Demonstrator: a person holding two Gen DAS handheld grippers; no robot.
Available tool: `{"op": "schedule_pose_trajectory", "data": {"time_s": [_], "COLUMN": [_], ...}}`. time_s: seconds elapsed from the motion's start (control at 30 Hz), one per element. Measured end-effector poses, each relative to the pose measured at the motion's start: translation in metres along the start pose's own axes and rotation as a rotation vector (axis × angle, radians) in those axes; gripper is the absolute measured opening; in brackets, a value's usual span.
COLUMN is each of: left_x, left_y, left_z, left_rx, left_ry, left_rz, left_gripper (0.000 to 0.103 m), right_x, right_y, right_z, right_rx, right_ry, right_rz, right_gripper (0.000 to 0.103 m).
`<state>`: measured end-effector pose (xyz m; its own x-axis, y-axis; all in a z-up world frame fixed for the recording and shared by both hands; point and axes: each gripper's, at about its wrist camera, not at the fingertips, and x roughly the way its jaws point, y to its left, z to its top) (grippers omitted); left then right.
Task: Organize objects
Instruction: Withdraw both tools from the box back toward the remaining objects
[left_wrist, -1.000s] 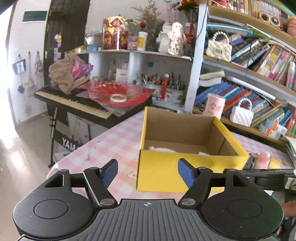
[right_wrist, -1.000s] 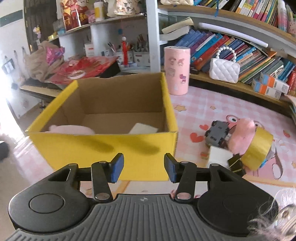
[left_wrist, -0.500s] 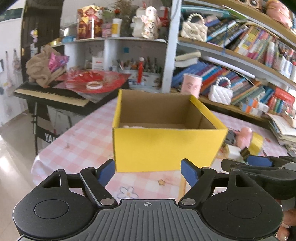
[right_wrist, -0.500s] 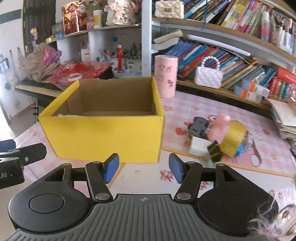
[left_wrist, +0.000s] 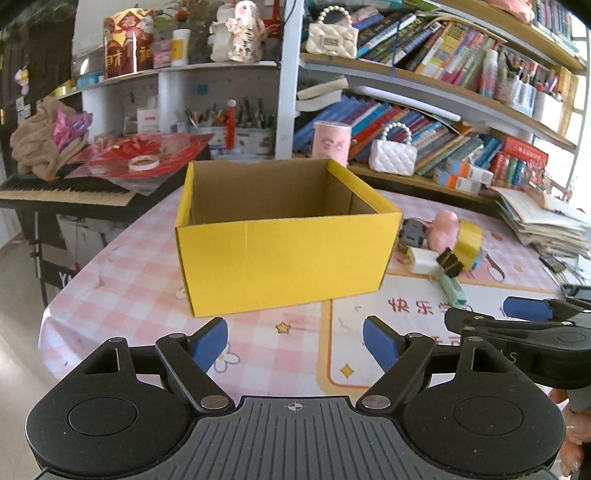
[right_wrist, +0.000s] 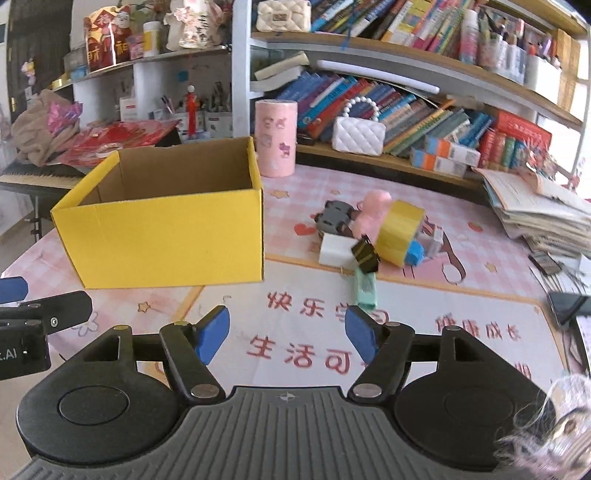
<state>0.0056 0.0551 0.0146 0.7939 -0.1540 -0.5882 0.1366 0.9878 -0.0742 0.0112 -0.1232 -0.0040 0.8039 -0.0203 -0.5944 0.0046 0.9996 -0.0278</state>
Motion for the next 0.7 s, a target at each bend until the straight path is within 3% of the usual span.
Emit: {"op": "schedule_pose_trajectory", "data": {"time_s": [0.7], "left_x": [-0.001], "left_y": [-0.012], "left_z": [-0.012], "left_rx": [0.059], "left_ry": [0.032], "left_rz": [-0.115], "left_gripper": [0.083], "right_x": [-0.024], "right_y": [-0.012], "right_z": [-0.031], "right_rx": [0.089], "right_ry": [0.046], "right_rz": [-0.115], "right_gripper": [0.068]}}
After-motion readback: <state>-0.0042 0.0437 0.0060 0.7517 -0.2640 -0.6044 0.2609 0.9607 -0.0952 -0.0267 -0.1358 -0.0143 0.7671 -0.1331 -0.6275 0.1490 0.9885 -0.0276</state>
